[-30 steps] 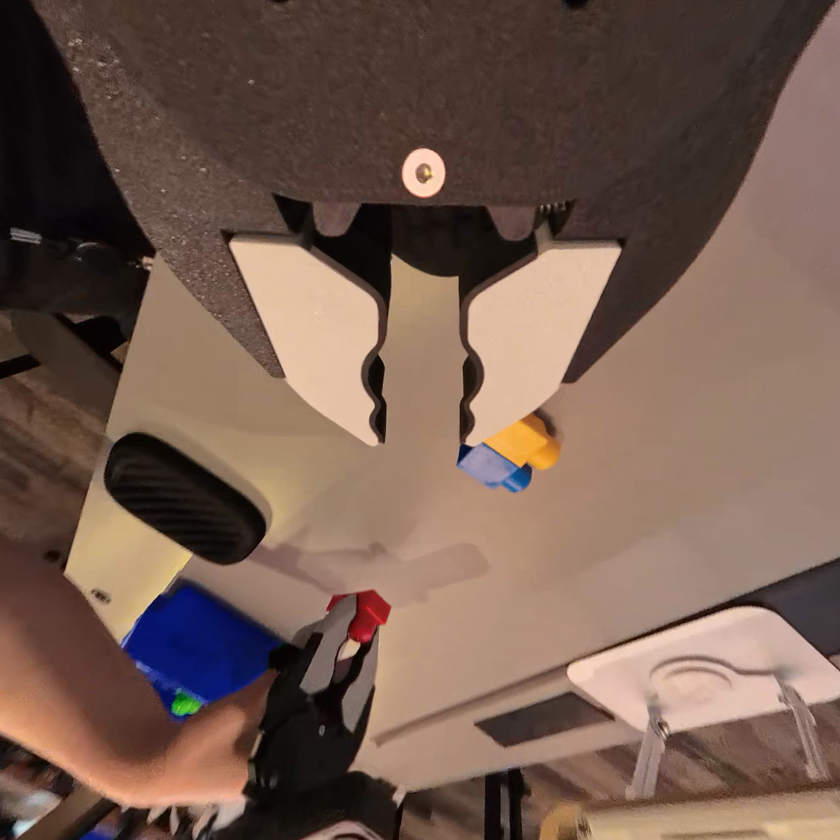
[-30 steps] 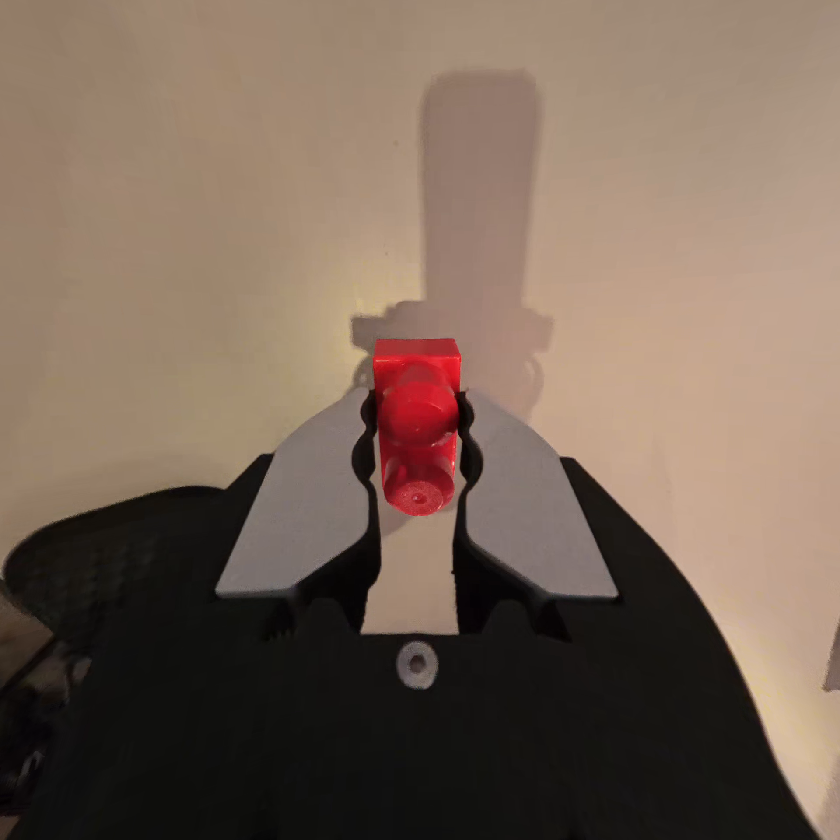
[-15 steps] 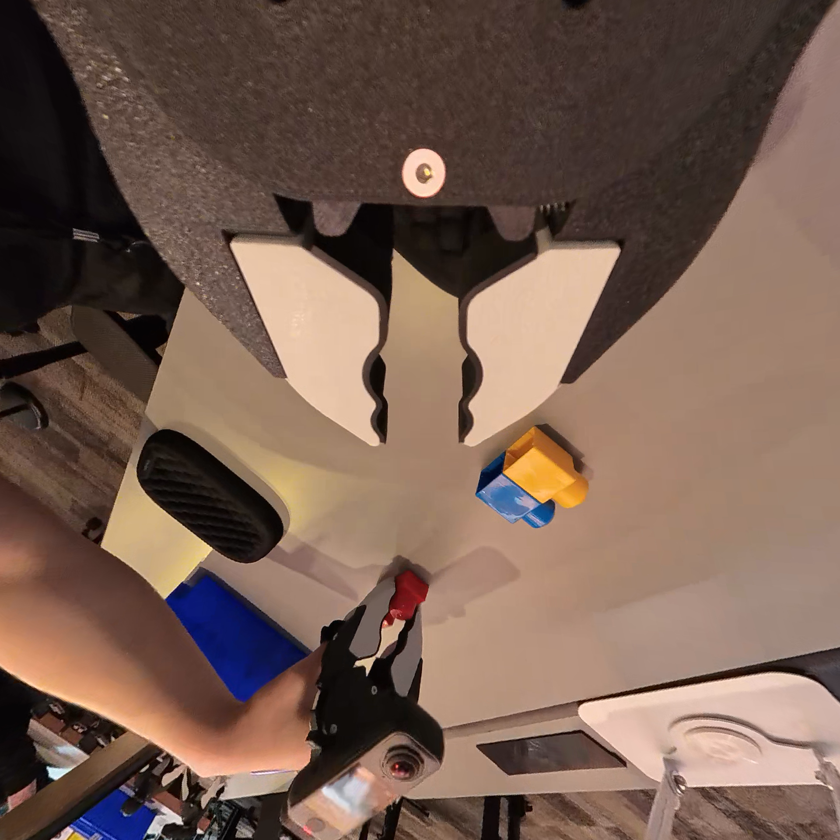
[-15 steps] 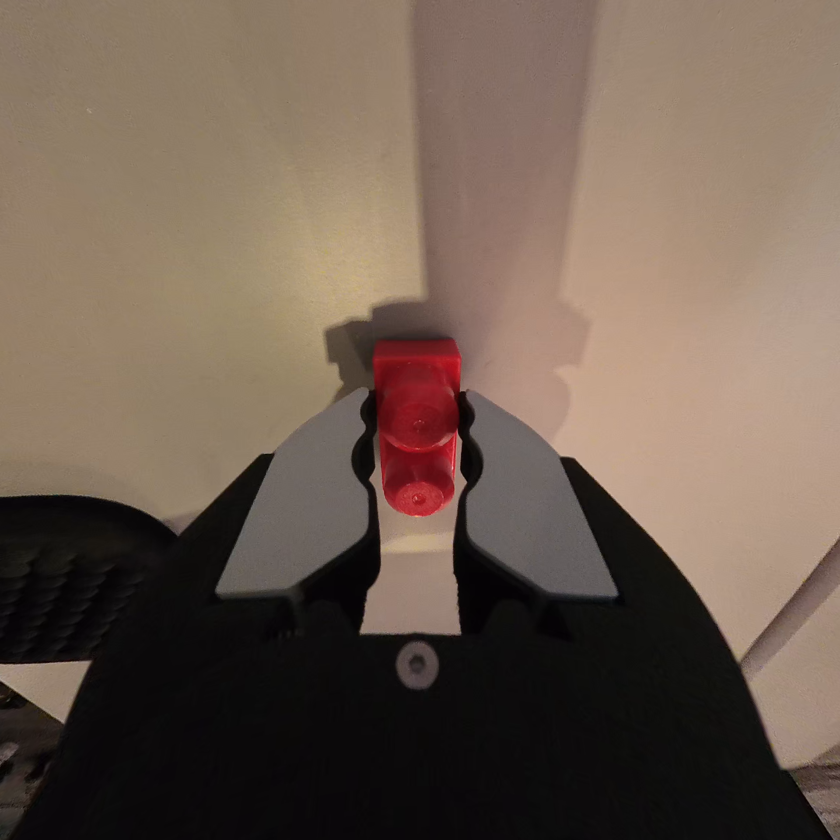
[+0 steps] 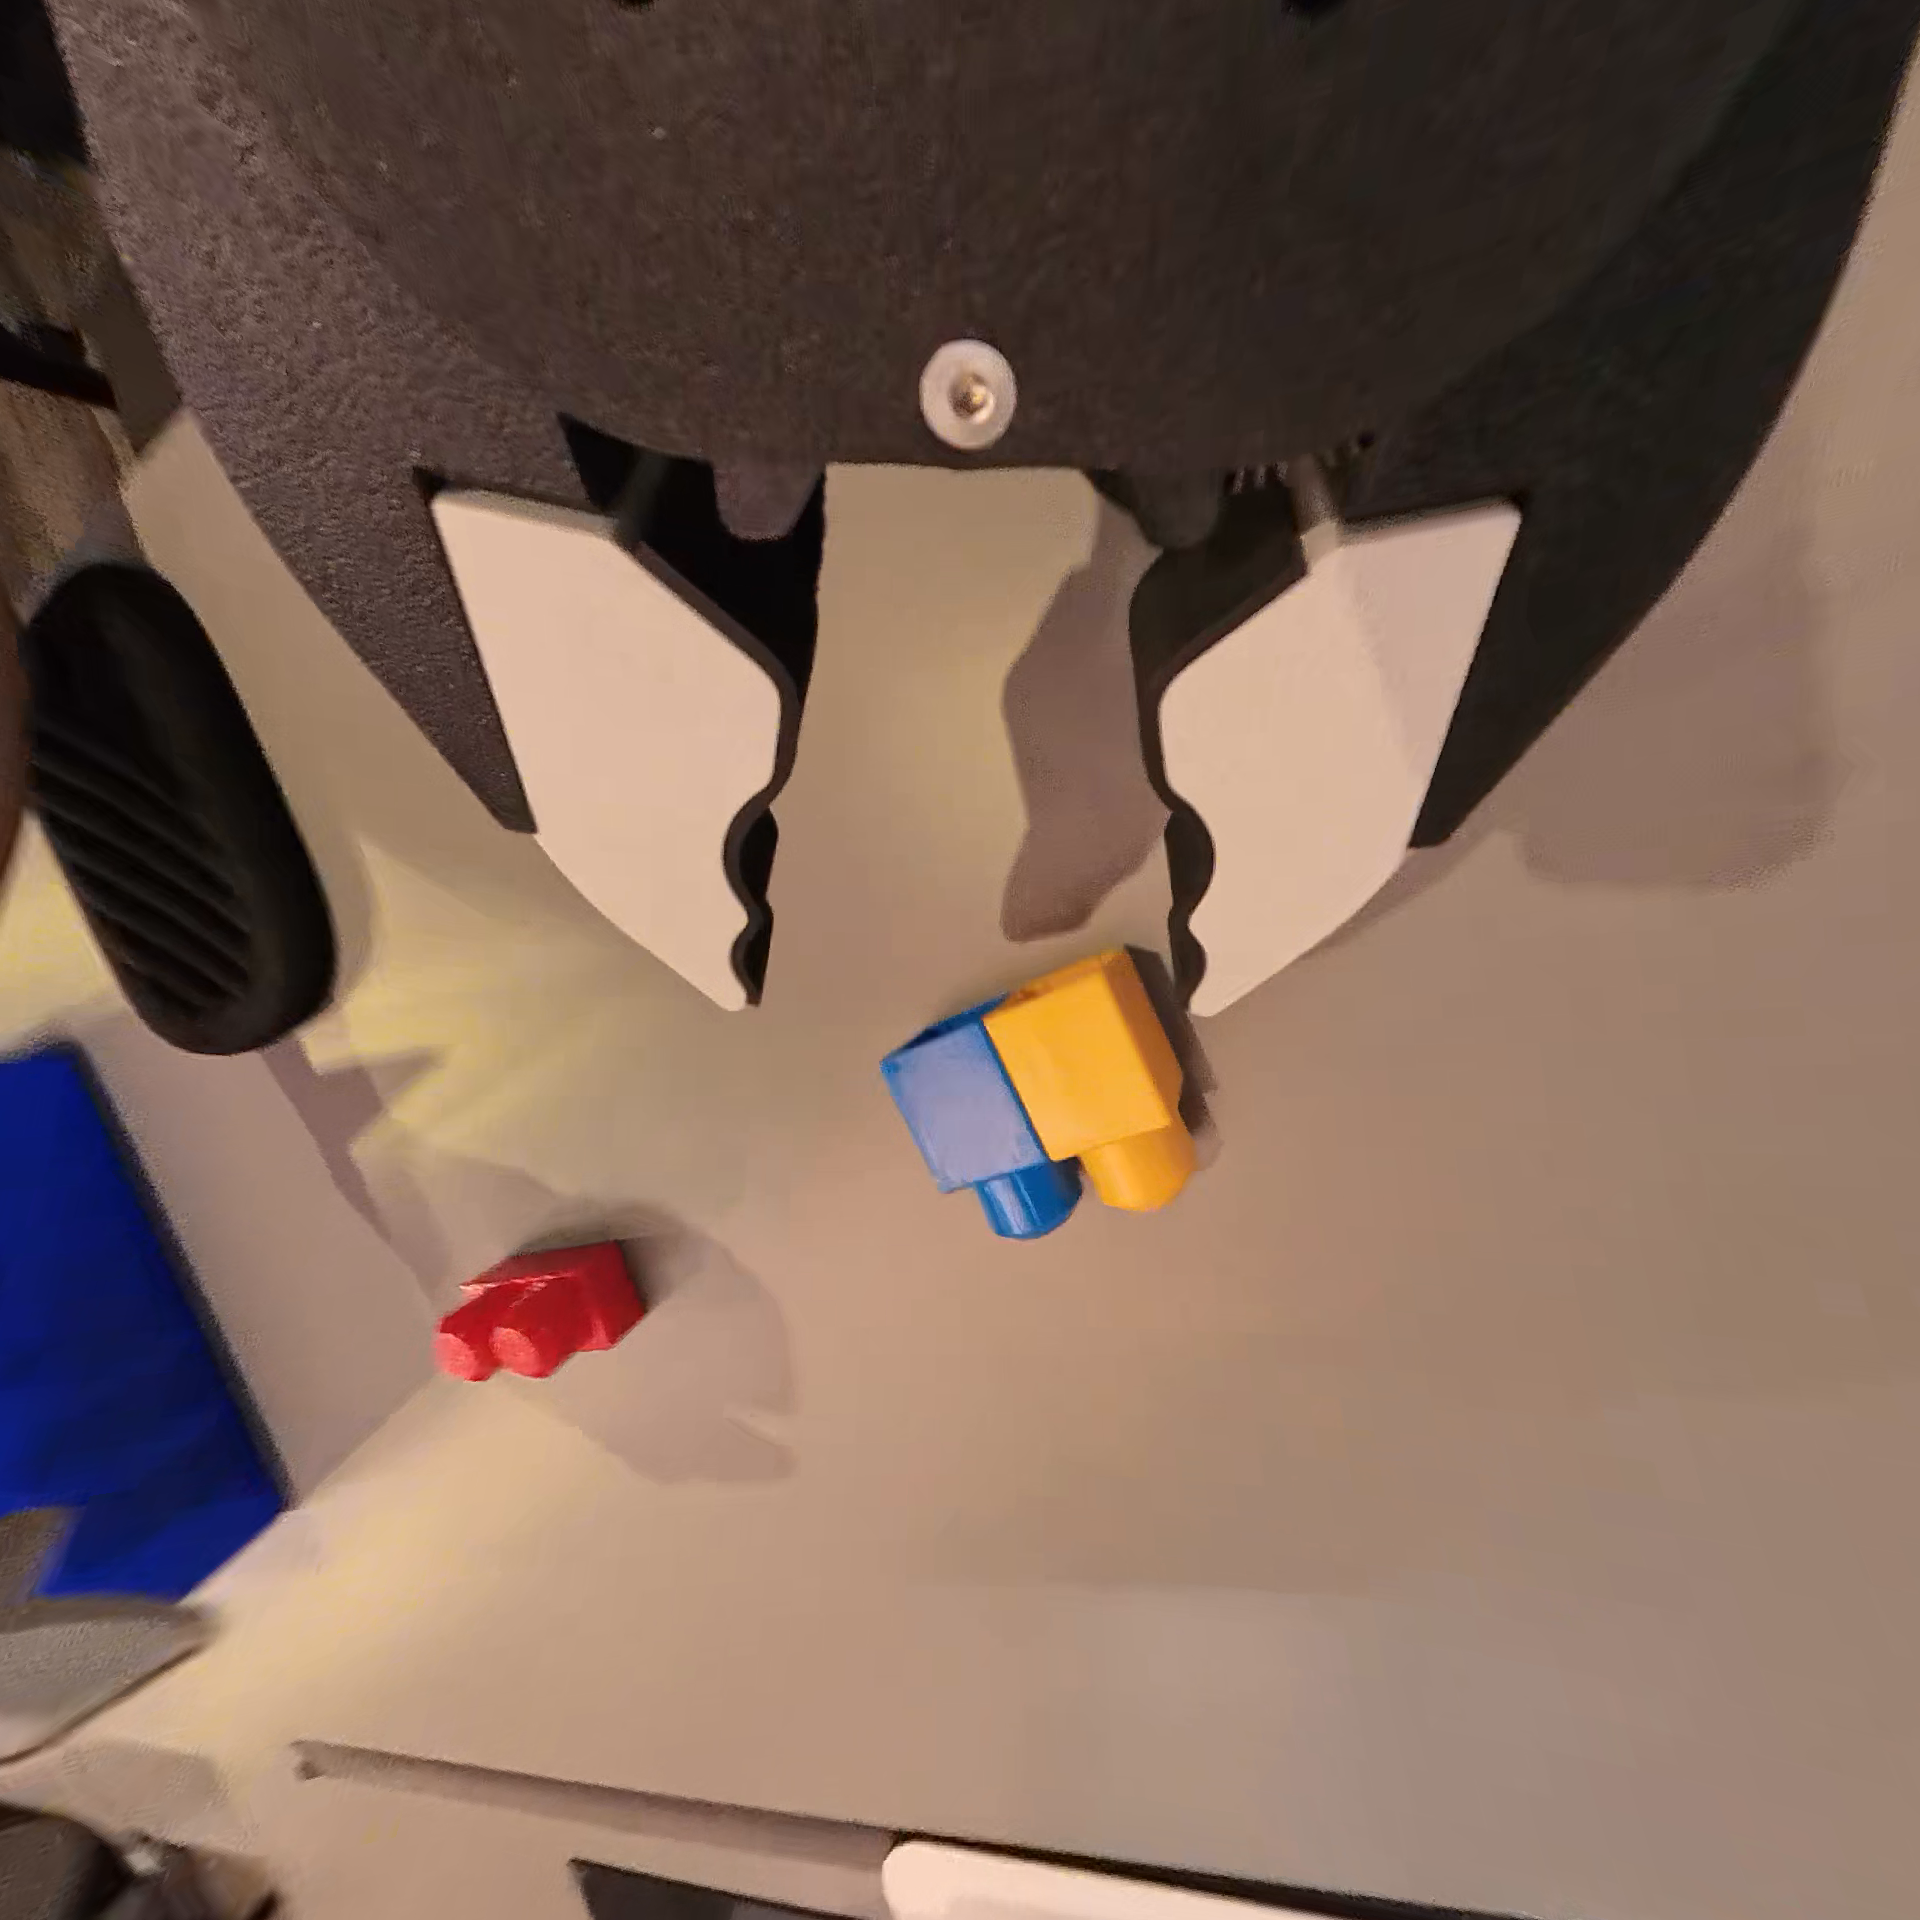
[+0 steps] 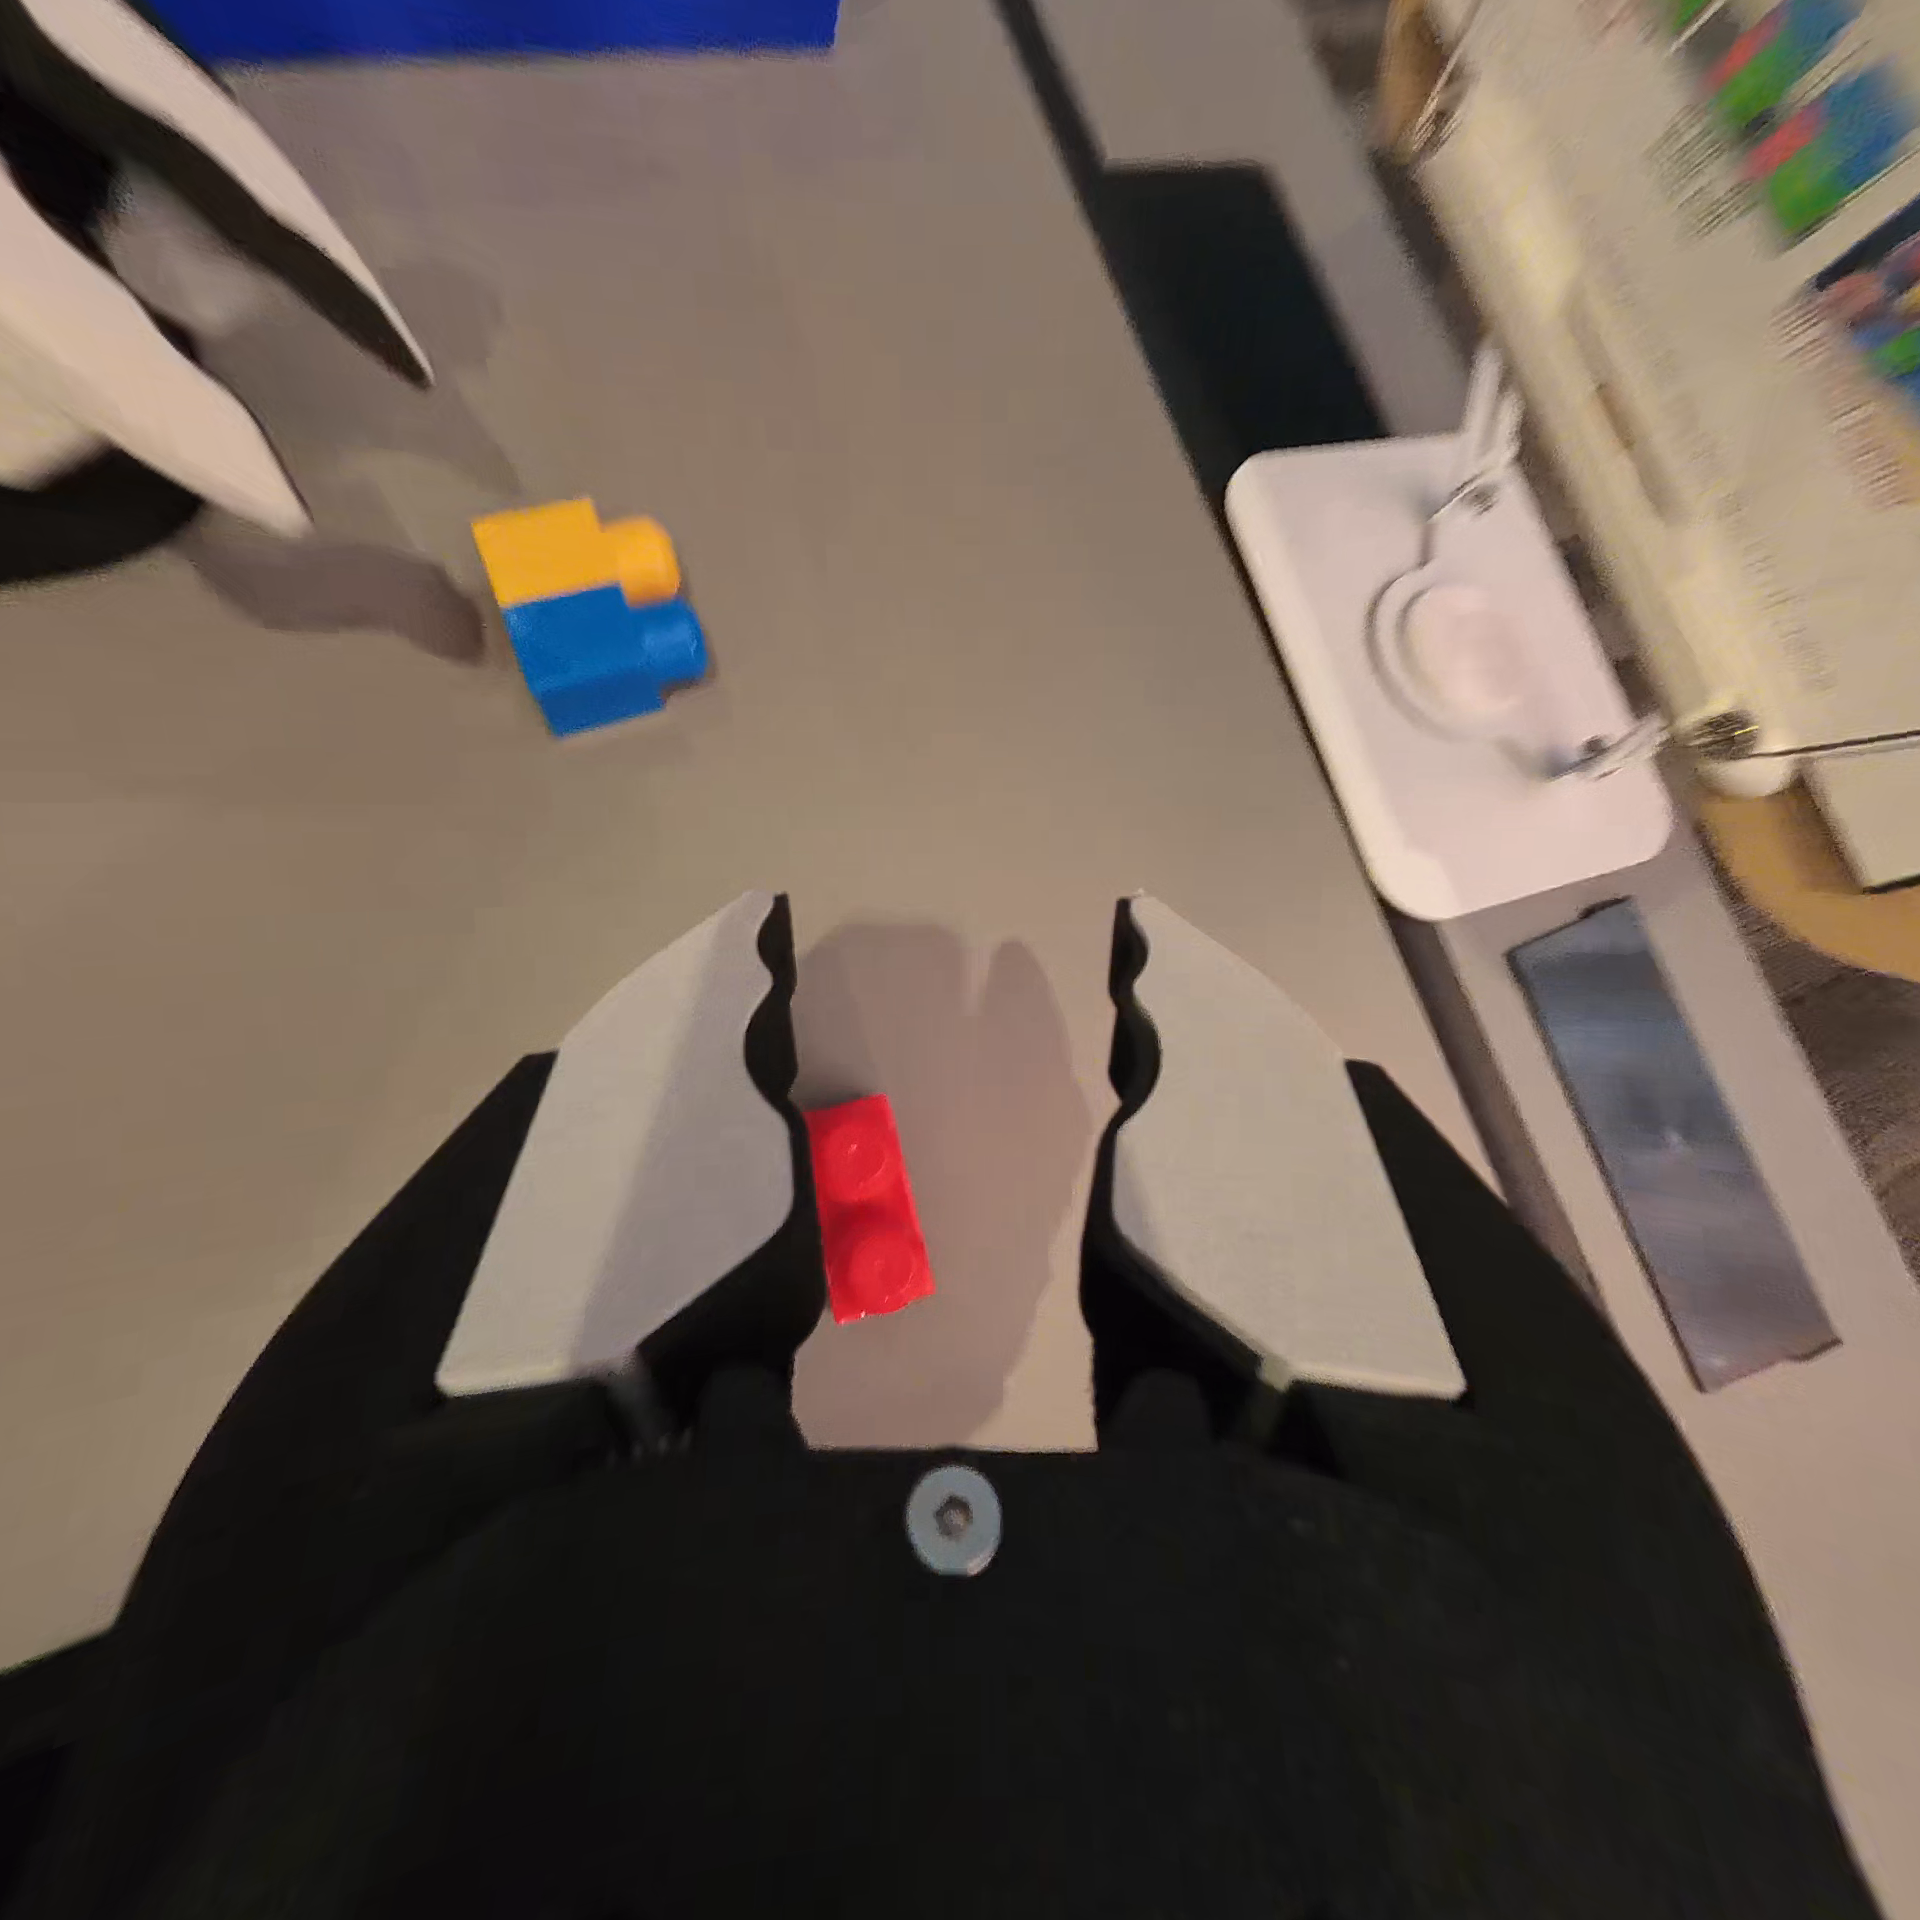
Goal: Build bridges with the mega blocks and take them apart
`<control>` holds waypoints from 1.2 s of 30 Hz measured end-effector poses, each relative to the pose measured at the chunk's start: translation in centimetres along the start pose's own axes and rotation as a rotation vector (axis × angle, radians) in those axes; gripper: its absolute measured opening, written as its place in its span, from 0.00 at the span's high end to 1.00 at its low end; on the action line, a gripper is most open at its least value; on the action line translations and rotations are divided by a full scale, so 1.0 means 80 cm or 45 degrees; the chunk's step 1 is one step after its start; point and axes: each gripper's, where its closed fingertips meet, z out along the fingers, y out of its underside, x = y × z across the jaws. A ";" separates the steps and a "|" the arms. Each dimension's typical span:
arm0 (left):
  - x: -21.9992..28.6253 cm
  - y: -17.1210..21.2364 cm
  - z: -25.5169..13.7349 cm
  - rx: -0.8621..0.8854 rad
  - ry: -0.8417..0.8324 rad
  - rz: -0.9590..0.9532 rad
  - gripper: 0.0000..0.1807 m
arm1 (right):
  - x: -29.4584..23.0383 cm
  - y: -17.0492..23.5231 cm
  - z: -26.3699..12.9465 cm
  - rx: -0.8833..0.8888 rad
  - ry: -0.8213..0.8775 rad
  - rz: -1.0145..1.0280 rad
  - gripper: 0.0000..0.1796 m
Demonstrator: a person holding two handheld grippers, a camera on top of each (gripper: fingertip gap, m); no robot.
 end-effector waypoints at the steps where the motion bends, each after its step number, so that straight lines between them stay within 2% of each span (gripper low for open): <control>1: -0.002 -0.001 0.010 -0.025 -0.031 -0.006 0.60 | 0.000 -0.008 -0.007 0.060 0.017 0.007 0.68; 4: -0.001 0.004 0.027 -0.176 -0.055 0.004 0.59 | -0.011 -0.025 -0.024 0.250 -0.029 -0.008 0.69; 8: -0.015 -0.011 0.008 -0.289 -0.146 0.010 0.58 | -0.005 -0.020 -0.042 0.310 -0.056 0.029 0.70; 12: -0.009 -0.035 -0.006 -0.389 -0.159 -0.129 0.55 | 0.004 -0.014 -0.059 0.380 -0.076 0.073 0.70; 15: 0.028 -0.049 0.002 -0.422 -0.030 -0.322 0.57 | 0.002 -0.012 -0.070 0.453 -0.137 0.099 0.71; 18: 0.044 -0.048 0.017 -0.467 -0.024 -0.402 0.57 | 0.002 -0.007 -0.077 0.493 -0.184 0.121 0.71; 22: 0.045 -0.035 0.033 -0.550 -0.080 -0.442 0.51 | 0.000 -0.014 -0.097 0.611 -0.253 0.146 0.73; 26: 0.042 -0.035 0.037 -0.531 -0.114 -0.452 0.47 | -0.001 -0.019 -0.108 0.678 -0.276 0.138 0.74; 28: 0.043 -0.041 0.031 -0.495 -0.119 -0.430 0.49 | -0.001 -0.021 -0.109 0.700 -0.294 0.147 0.74; 32: 0.061 -0.075 0.004 -0.266 -0.043 -0.367 0.52 | -0.001 -0.022 -0.102 0.704 -0.312 0.155 0.75; 36: 0.098 -0.135 -0.052 0.065 -0.004 -0.129 0.55 | -0.003 -0.026 -0.095 0.697 -0.304 0.139 0.75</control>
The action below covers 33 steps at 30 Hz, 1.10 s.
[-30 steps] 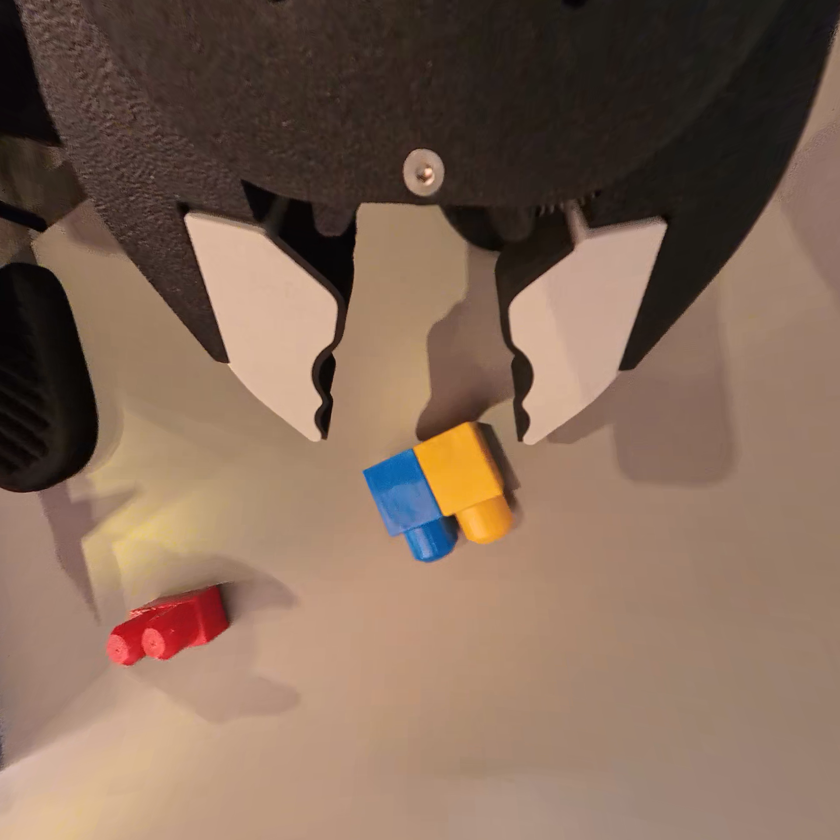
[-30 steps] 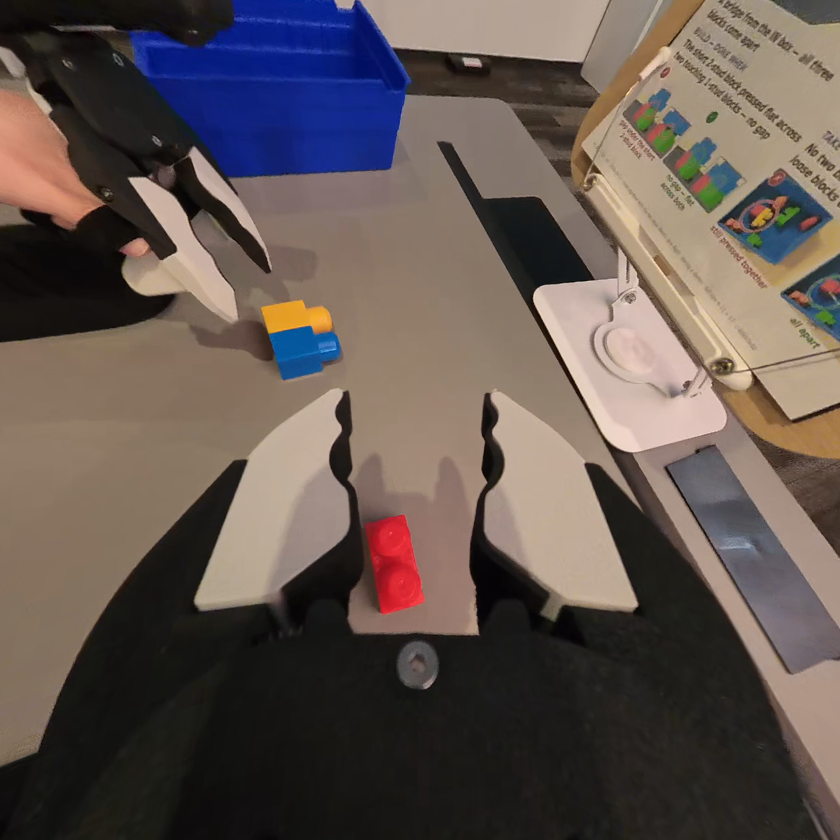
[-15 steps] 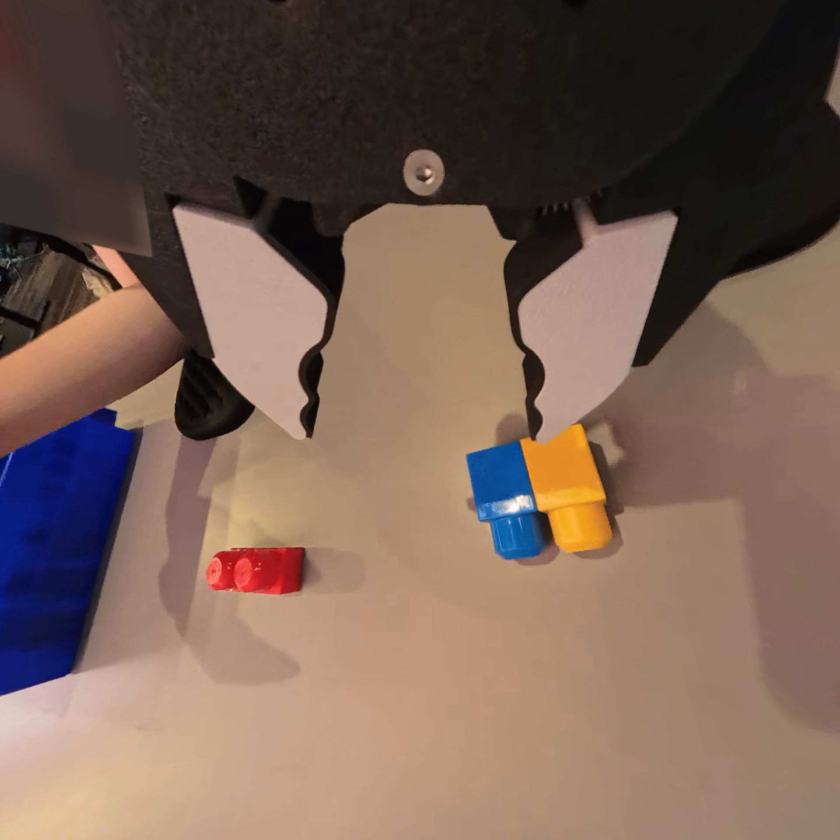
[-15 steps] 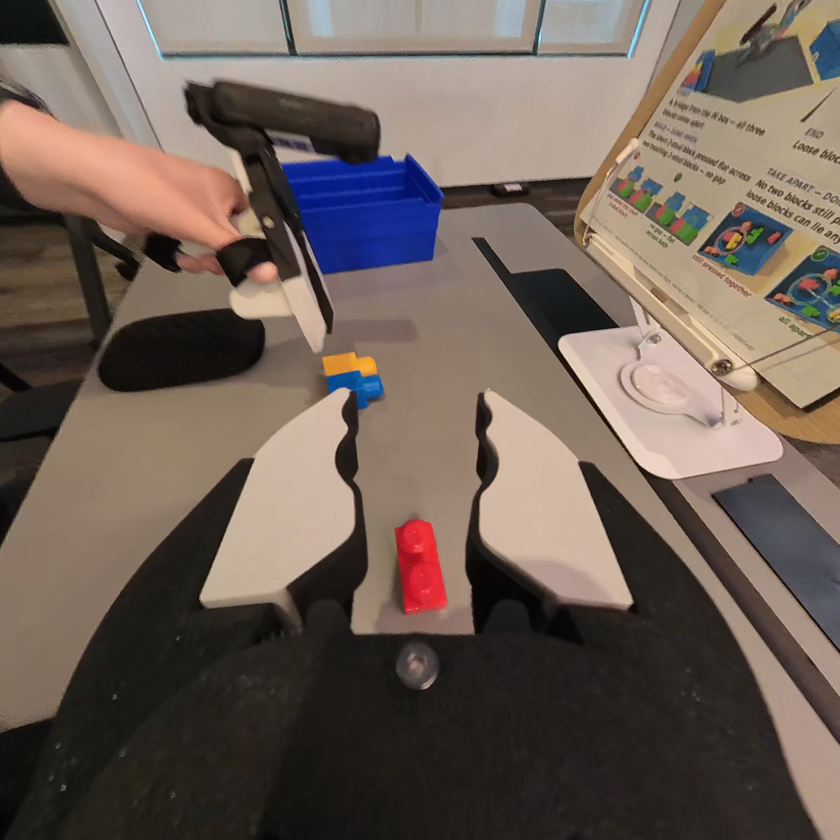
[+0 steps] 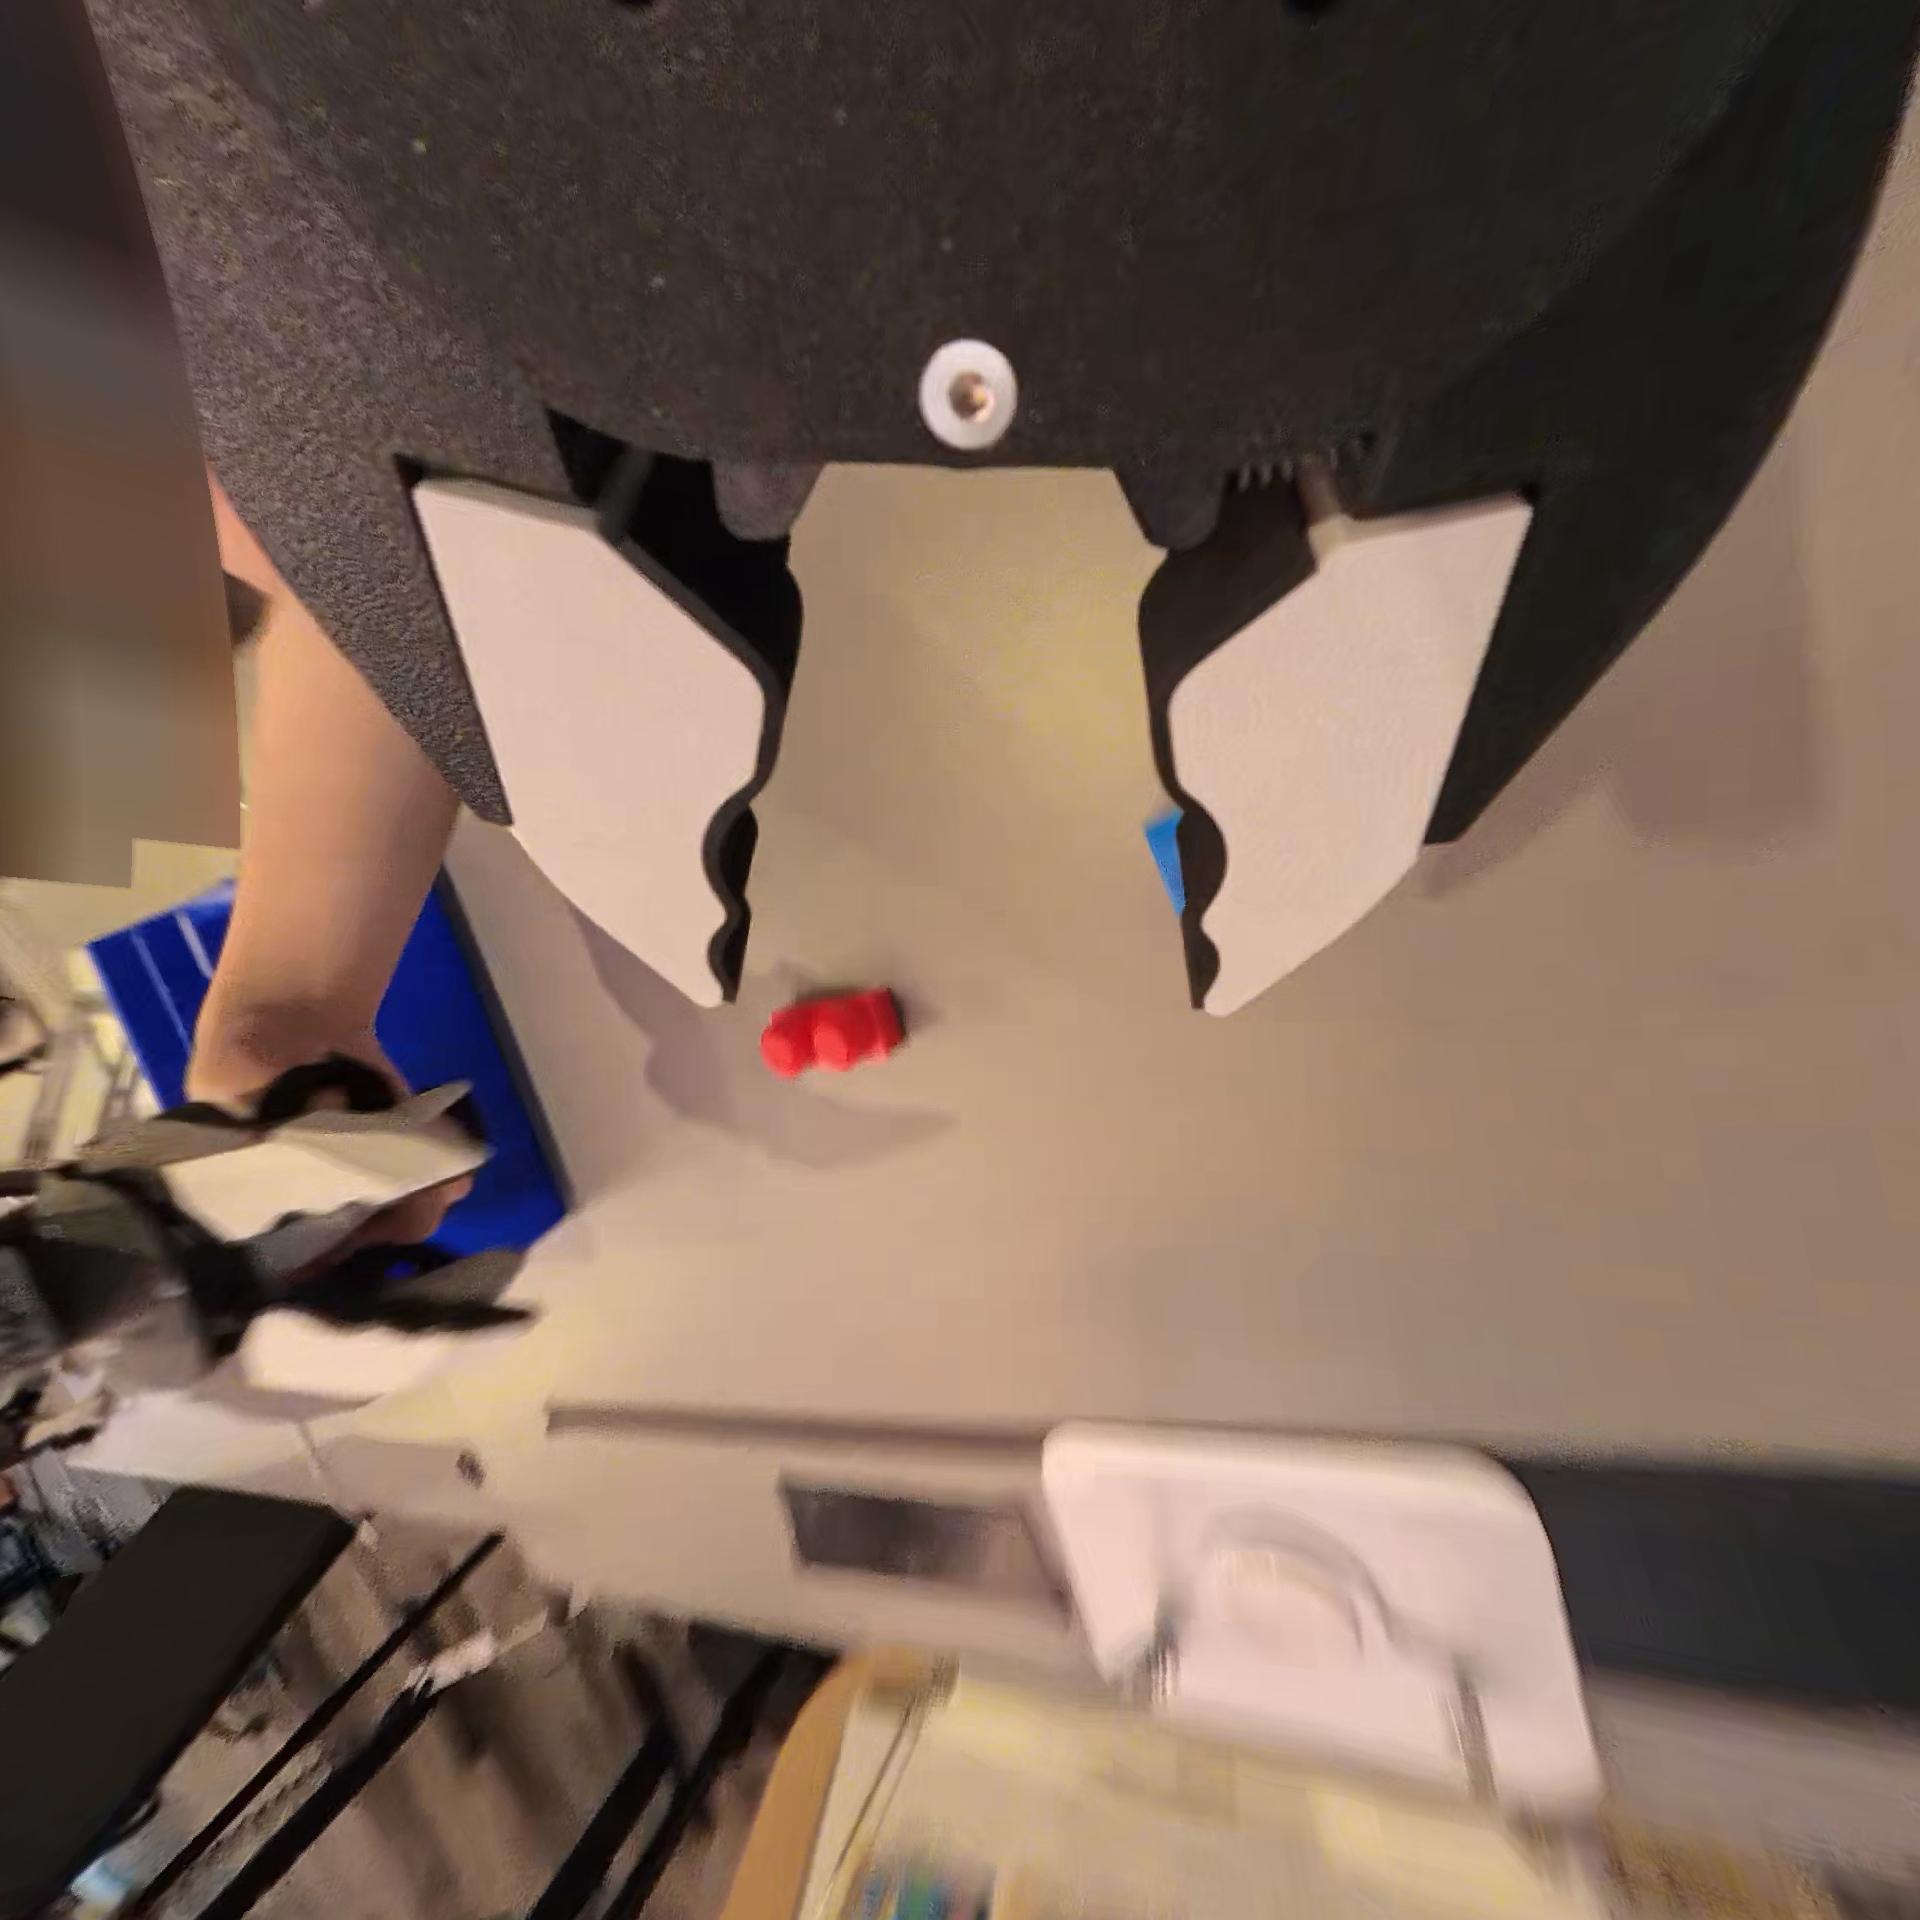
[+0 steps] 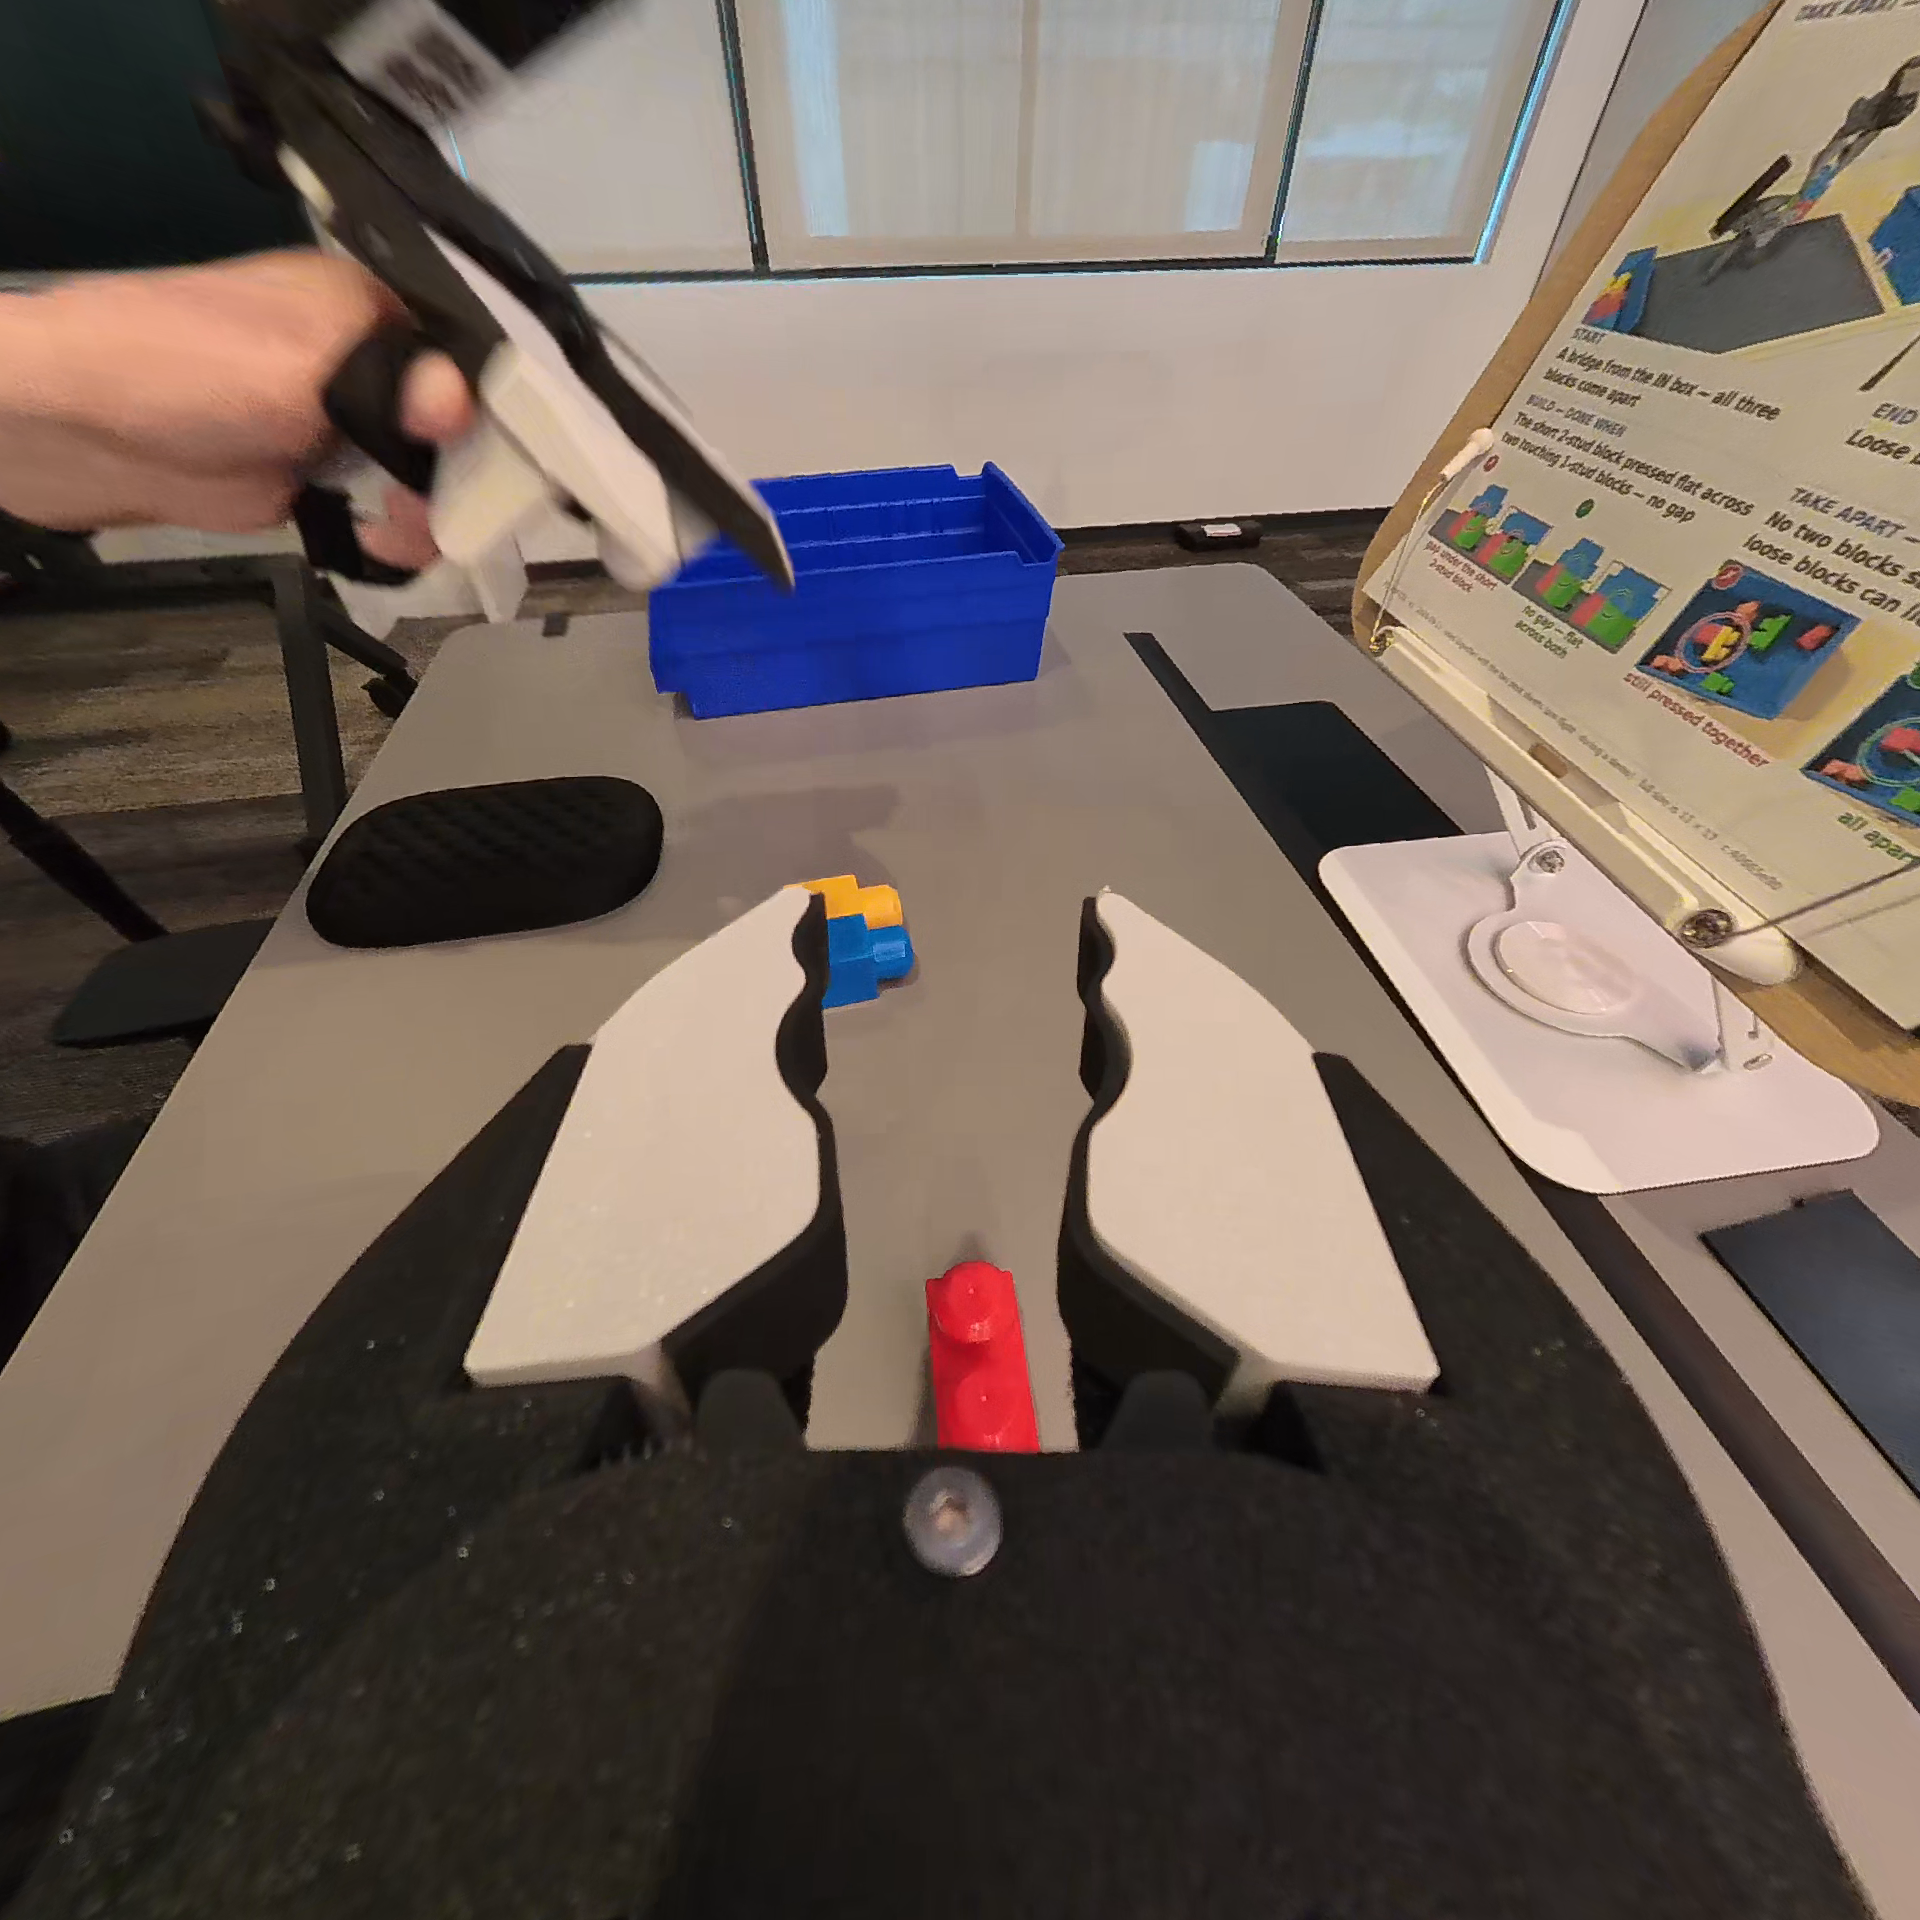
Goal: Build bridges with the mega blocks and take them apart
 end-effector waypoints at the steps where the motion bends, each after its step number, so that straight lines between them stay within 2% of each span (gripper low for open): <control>1: 0.011 -0.019 -0.020 0.111 -0.025 0.108 0.56 | 0.000 0.001 0.002 -0.009 0.004 -0.004 0.75; 5: 0.040 -0.088 -0.120 0.547 -0.359 0.576 0.56 | 0.004 0.008 0.005 -0.032 0.022 -0.003 0.75; 8: 0.067 -0.119 -0.193 0.950 -0.587 0.831 0.65 | 0.009 0.013 0.006 -0.036 0.023 0.021 0.75; 9: 0.074 -0.121 -0.206 1.012 -0.630 0.901 0.67 | 0.010 0.015 0.006 -0.042 0.026 0.030 0.75; 12: 0.082 -0.113 -0.209 0.979 -0.601 0.962 0.73 | 0.013 0.020 0.006 -0.056 0.031 0.043 0.75; 14: 0.083 -0.107 -0.205 0.956 -0.515 0.958 0.84 | 0.011 0.023 0.008 -0.063 0.021 0.055 0.76; 18: 0.073 -0.097 -0.197 0.905 -0.423 1.005 1.00 | 0.007 0.030 0.011 -0.097 -0.003 0.061 0.77; 24: 0.057 -0.100 -0.212 1.024 -0.366 0.808 1.00 | 0.004 0.037 0.021 -0.122 -0.030 0.074 0.77; 29: 0.063 -0.080 -0.191 0.869 -0.268 0.898 1.00 | 0.005 0.040 0.022 -0.134 -0.025 0.075 0.77; 33: 0.043 -0.061 -0.150 0.718 -0.269 0.832 1.00 | 0.005 0.040 0.022 -0.128 -0.030 0.081 0.77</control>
